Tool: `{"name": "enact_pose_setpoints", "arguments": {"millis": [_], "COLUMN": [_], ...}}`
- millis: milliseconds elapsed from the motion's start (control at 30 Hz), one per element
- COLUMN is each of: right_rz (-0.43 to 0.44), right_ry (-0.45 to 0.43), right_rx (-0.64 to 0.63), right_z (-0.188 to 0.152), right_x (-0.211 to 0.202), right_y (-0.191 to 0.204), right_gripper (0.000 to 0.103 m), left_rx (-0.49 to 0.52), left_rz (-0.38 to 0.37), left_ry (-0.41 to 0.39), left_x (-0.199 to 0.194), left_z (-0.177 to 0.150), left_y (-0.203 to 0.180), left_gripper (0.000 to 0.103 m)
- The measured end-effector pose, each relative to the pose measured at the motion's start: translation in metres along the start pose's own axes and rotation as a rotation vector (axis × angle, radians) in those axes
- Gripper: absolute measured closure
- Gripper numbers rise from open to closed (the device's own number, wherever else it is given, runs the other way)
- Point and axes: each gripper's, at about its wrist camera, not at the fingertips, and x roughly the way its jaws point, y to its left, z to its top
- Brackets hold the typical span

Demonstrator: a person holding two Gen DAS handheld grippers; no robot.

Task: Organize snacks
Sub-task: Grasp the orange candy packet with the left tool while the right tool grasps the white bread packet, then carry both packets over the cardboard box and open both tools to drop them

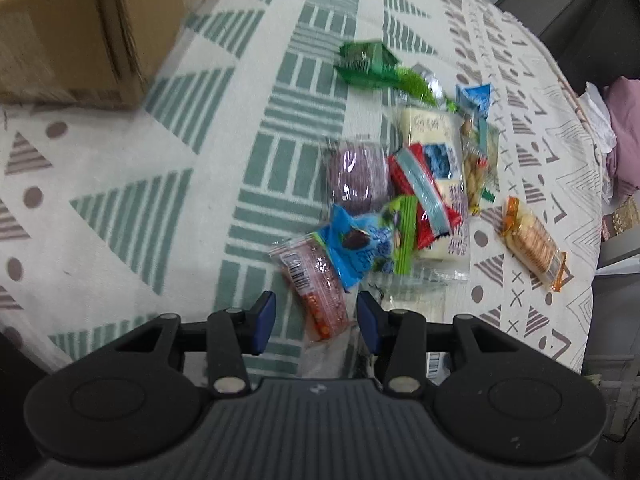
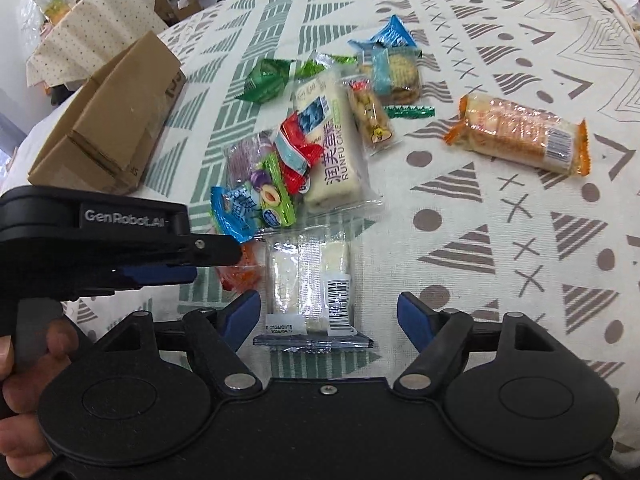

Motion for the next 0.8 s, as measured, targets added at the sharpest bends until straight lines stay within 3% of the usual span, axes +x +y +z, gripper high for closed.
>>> {"name": "enact_pose_setpoints", "arguments": {"millis": [133, 300, 367, 433, 800], "right_rz": [-0.007, -0.035, -0.046, -0.024, -0.002], "right_ry": [0.003, -0.01, -0.019, -0.019, -0.055], "right_rx": [-0.008, -0.053, -0.081, -0.095, -0.058], "right_z": [0.0, 0.001, -0.001, -0.001, -0.002], "right_x": [0.007, 0.013, 0.014, 0.013, -0.005], "right_y": [0.002, 0.011, 0.015, 0.017, 0.023], "right_gripper": [0.032, 0.032, 0.039, 0.055, 0.06], "left_rx": [-0.003, -0.011, -0.021, -0.023, -0.021], "left_rz": [0.019, 0.034, 0.027, 0.025, 0.02], "left_ry": [0.002, -0.001, -0.001, -0.006, -0.072], "left_x": [0.003, 0.002, 0.001, -0.003, -0.038], "left_z": [0.0, -0.001, -0.001, 0.0, 0.002], "left_y": [-0.002, 0.005, 0.01, 0.013, 0.023], "left_gripper": [0.062, 0.082, 0.085, 0.086, 0.086]}}
